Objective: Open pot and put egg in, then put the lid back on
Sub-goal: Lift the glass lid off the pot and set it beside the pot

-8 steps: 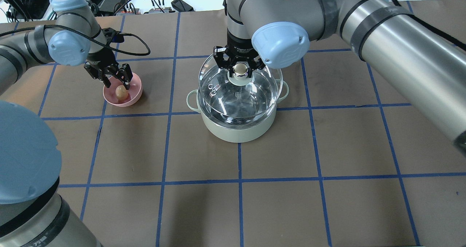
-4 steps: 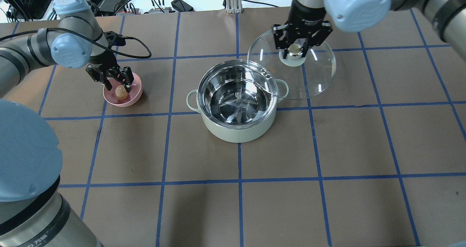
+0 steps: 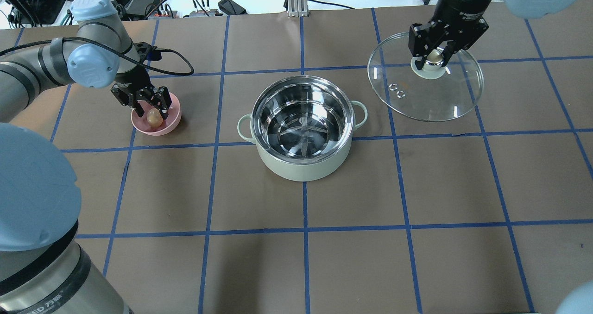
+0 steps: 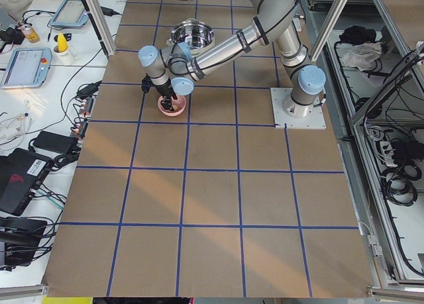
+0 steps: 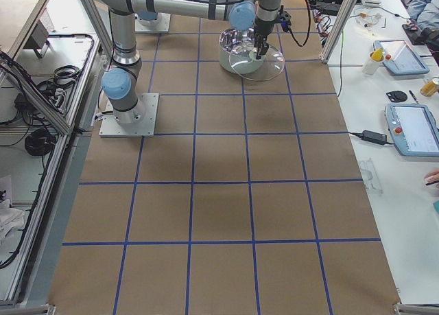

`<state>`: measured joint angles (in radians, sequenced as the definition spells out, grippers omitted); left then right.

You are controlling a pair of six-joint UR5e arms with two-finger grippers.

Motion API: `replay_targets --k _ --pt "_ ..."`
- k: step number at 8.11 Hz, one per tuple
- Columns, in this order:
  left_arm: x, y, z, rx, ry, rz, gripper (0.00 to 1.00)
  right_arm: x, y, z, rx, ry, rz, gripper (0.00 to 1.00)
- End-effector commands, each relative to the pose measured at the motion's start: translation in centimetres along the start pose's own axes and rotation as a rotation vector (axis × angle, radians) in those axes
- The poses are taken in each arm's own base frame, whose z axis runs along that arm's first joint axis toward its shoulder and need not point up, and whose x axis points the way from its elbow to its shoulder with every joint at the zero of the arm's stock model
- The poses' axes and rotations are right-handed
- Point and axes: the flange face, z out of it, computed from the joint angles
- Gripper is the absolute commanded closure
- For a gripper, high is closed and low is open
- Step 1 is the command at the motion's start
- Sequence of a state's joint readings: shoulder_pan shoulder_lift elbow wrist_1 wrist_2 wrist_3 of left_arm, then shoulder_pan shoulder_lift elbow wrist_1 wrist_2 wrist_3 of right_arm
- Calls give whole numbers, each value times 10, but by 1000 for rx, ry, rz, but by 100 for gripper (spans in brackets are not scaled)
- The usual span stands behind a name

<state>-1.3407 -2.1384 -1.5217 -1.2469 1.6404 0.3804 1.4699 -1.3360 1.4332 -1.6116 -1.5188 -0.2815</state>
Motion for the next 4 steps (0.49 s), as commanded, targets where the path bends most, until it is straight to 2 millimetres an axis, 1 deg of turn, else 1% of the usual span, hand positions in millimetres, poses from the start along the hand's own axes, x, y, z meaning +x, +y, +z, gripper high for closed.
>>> replay_targets --k 1,2,3,4 --pt "-1 -3 7 -1 1 0 25 8 2 1 -9 4 -17 87" --pt "-1 -4 11 -8 2 -7 25 8 2 4 -14 1 -17 88" --pt "-1 -5 11 -6 1 -6 25 6 3 4 -13 -5 -18 89" --pt "-1 -5 11 -6 3 -6 37 6 3 4 -12 -6 -17 89"
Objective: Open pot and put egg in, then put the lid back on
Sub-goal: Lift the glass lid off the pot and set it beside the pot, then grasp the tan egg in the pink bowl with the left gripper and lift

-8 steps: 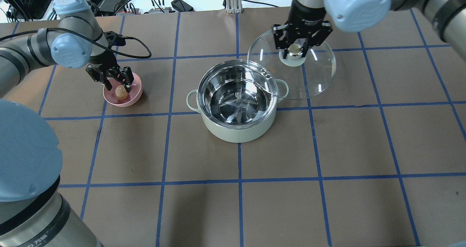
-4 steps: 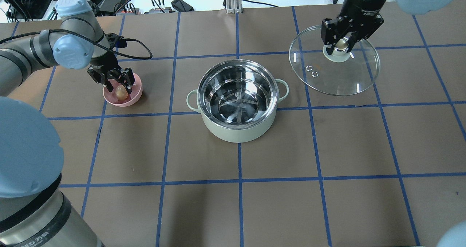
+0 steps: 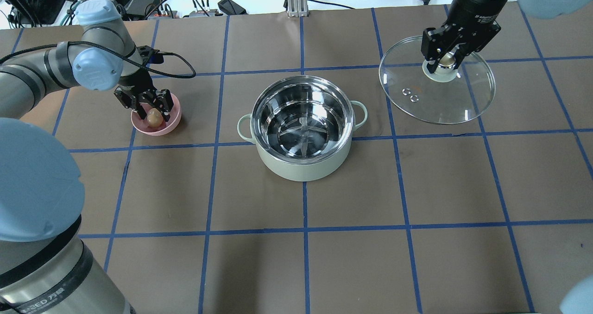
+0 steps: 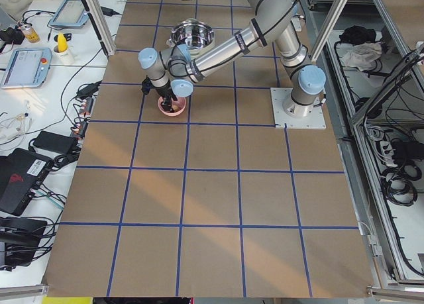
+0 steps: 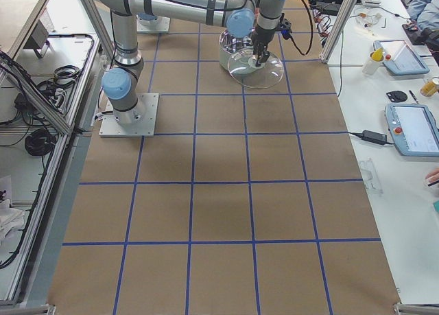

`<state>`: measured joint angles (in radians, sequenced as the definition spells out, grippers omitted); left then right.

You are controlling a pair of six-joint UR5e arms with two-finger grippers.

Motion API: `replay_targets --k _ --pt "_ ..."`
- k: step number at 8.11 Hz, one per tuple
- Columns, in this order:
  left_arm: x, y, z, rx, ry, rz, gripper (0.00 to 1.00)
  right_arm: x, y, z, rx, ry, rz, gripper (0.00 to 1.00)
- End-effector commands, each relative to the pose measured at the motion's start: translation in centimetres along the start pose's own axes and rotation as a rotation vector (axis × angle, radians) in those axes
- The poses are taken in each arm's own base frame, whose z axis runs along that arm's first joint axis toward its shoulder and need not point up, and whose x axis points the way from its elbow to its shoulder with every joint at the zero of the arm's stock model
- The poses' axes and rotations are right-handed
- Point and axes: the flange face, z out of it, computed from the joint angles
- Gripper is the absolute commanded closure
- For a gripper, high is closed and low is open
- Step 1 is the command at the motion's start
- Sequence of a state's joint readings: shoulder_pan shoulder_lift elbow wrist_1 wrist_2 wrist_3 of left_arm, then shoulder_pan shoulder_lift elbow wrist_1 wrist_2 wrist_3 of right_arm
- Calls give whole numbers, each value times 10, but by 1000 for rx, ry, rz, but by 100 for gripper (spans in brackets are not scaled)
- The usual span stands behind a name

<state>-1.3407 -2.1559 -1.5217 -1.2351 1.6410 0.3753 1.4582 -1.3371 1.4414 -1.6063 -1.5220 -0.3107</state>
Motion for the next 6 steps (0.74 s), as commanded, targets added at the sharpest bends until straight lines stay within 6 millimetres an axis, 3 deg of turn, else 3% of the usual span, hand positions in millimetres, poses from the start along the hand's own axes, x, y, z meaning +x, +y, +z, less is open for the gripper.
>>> replay_targets --k 1,2,3,4,6 --pt "0 0 2 -2 2 -2 43 0 0 0 3 4 -5 89" --pt "0 0 1 -2 2 -2 50 0 0 -1 8 5 -5 89" --pt "0 0 1 -2 2 -5 78 1 -1 0 7 3 -3 89" --pt "-1 1 -1 -2 2 -10 96 1 -1 0 9 1 -3 89" --pt "0 3 -13 5 -7 -18 100 1 -1 -1 13 5 -5 90"
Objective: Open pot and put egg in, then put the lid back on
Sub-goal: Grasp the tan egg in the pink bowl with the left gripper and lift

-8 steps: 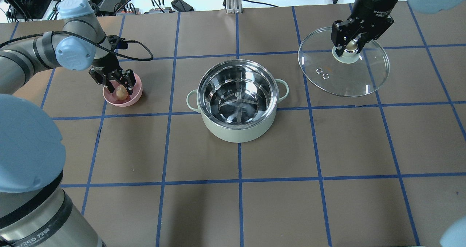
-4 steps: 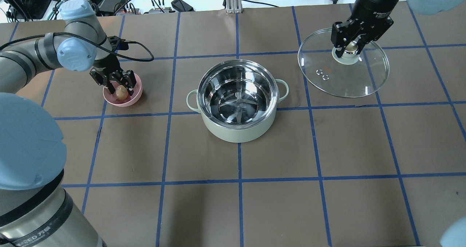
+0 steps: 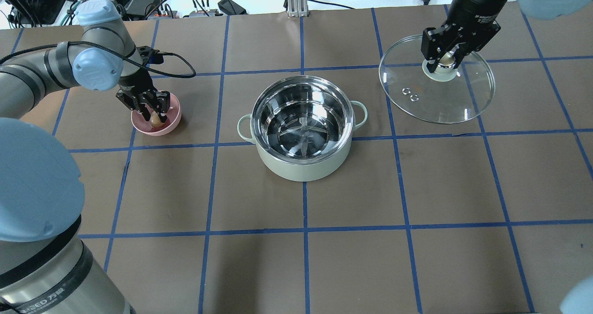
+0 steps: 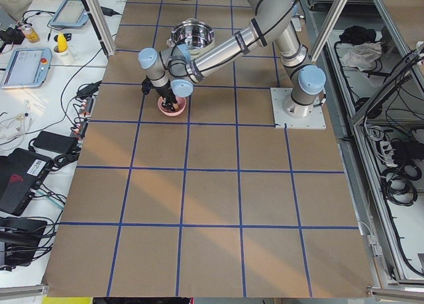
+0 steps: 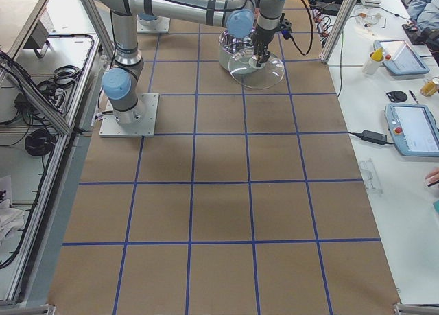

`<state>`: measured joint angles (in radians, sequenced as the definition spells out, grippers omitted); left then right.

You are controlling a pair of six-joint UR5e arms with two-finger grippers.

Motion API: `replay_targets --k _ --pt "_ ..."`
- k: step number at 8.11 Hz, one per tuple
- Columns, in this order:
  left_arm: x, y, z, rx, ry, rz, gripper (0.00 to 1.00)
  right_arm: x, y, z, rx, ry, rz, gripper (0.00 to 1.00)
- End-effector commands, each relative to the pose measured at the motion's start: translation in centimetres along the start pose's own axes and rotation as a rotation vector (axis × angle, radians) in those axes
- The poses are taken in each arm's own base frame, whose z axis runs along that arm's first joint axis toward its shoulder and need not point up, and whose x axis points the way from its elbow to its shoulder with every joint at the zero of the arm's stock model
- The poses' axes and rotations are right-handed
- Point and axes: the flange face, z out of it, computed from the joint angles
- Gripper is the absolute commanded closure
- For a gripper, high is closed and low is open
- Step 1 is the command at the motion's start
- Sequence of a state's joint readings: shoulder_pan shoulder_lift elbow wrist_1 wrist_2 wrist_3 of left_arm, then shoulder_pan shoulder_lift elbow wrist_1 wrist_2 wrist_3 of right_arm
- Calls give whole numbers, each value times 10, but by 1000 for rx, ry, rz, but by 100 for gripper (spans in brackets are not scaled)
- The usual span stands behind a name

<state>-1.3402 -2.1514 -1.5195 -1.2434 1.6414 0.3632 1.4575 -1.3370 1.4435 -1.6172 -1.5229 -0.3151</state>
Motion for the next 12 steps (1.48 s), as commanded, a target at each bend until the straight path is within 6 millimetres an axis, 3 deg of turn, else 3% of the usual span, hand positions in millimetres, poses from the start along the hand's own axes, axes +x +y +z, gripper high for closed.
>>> replay_targets --k 1,4,6,8,10,12 --pt "1 6 -14 -14 -1 -4 100 0 0 -1 5 0 -2 90" --pt "8 31 -39 -91 19 -16 100 0 0 -1 4 2 -2 91" --pt "14 52 -86 -51 -2 -84 100 0 0 -1 5 -1 -2 91" --pt "41 76 -137 25 -20 -144 100 2 0 -1 4 5 -2 91" --pt "96 86 -171 84 -44 -120 100 1 3 -6 9 13 -4 91" --pt "185 84 -199 152 -49 -76 100 3 3 -5 3 22 -4 92"
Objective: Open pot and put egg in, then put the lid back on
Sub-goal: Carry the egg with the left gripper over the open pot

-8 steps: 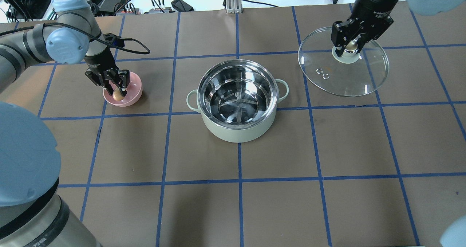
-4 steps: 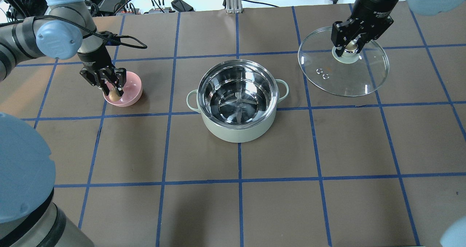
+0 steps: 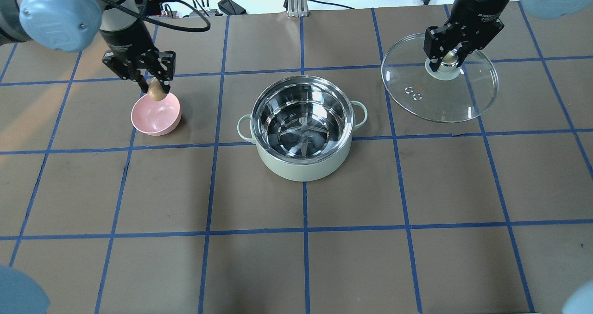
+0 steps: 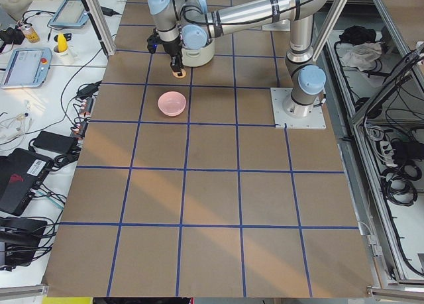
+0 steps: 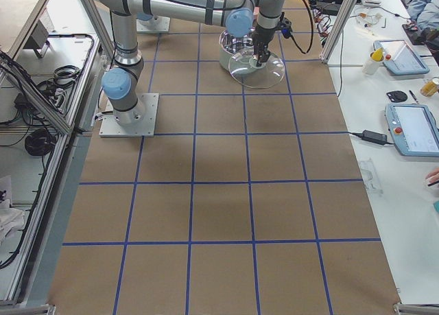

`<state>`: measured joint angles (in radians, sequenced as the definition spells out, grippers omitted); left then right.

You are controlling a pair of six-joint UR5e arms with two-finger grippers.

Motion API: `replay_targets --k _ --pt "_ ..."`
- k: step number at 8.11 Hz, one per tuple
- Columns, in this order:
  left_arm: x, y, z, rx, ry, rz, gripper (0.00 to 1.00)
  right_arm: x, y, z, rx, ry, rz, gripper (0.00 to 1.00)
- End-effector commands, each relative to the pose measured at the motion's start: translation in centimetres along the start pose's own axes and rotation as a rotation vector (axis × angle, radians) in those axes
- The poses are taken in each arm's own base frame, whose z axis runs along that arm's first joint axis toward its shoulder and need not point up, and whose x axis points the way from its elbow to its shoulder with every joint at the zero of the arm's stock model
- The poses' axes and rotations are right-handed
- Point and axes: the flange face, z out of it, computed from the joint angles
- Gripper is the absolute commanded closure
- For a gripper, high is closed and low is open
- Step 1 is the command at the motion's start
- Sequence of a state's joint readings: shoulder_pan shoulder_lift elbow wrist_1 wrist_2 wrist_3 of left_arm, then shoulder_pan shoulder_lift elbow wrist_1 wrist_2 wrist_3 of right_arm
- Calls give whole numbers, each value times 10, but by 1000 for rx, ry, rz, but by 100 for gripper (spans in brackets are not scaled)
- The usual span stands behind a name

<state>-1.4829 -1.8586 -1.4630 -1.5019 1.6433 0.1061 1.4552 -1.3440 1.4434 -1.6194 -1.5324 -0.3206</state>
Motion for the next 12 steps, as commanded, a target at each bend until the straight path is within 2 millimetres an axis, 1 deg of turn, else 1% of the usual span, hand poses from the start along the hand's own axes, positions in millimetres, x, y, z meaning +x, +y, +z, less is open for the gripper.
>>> replay_targets --k 1,2,4,5,6,7,8,9,10,11,12 --pt "108 13 -40 81 32 60 100 2 2 -1 -4 13 -1 92" --pt "122 15 -38 78 42 47 100 2 1 -2 -3 14 -1 92" --pt "161 26 -38 74 93 89 100 2 1 -1 -2 12 -5 93" --pt "171 28 -35 72 93 106 100 2 1 -1 -3 14 -5 93" --pt "188 26 -26 57 144 125 100 2 0 0 -4 13 -5 93" --pt "203 26 -17 52 155 146 100 2 1 1 -6 13 -5 93" --pt "214 20 -13 93 163 162 100 2 0 0 -4 12 -5 93" --pt "226 13 -3 118 168 178 100 2 1 1 -5 11 -5 93" --pt "237 8 15 91 161 191 100 2 1 1 -6 13 -5 93" --pt "242 -1 40 52 156 199 100 2 -1 4 -9 10 -8 93" --pt "248 -5 55 28 152 192 100 2 0 3 -9 12 -8 93"
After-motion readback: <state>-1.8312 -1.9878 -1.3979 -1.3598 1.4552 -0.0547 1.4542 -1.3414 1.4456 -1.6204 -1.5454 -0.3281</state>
